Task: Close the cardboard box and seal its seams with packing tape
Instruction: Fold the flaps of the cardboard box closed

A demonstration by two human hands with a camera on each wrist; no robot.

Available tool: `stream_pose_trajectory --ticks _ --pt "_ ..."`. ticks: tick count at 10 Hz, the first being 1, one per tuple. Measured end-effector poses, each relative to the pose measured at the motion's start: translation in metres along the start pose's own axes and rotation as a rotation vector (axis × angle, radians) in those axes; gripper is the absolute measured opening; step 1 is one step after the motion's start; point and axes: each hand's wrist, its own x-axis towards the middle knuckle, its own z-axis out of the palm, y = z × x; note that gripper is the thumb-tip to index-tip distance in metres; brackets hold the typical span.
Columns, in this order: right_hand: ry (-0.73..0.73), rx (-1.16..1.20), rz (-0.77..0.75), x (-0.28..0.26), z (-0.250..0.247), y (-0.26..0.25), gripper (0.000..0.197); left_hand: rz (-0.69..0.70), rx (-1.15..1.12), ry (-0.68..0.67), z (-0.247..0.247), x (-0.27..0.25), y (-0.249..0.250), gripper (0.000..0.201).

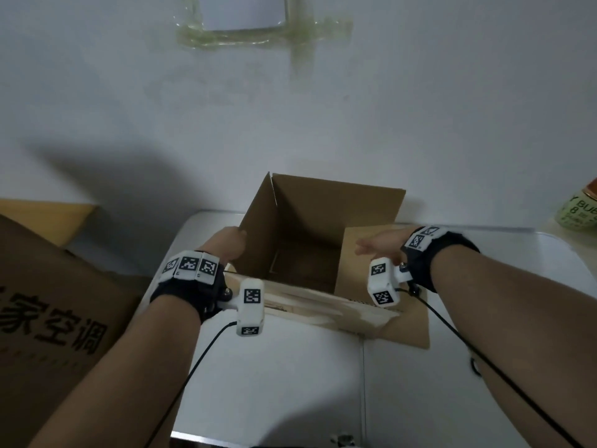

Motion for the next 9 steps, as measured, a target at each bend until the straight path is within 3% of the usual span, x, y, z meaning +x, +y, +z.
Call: stream_pose_trajectory --ticks 1,3,5,7,8,9 --pt "-0.020 0.087 -0.004 0.030 0.002 0.005 0.064 0.022 0.045 0.003 -0.001 -0.001 -0.001 0.042" --pt "-0.012 0.219 0.014 0.036 -0.007 0.011 0.073 0.069 0.050 0.023 0.007 -0.007 0.008 0.039" --pt "0.009 0.212 0.024 0.032 -0.010 0.013 0.076 0.133 0.034 -0.078 0.017 -0.011 0.014 0.040" --pt "0.040 0.271 0.006 0.030 -0.012 0.015 0.079 0.168 0.030 0.107 0.022 -0.015 0.011 0.052" --pt "0.265 0.308 -0.069 0.031 -0.019 0.013 0.072 0.171 0.022 0.093 0.024 -0.013 0.012 0.054" --pt "0.379 0.270 -0.216 0.028 -0.037 0.003 0.059 0.184 0.035 0.087 0.023 -0.010 0.014 0.053"
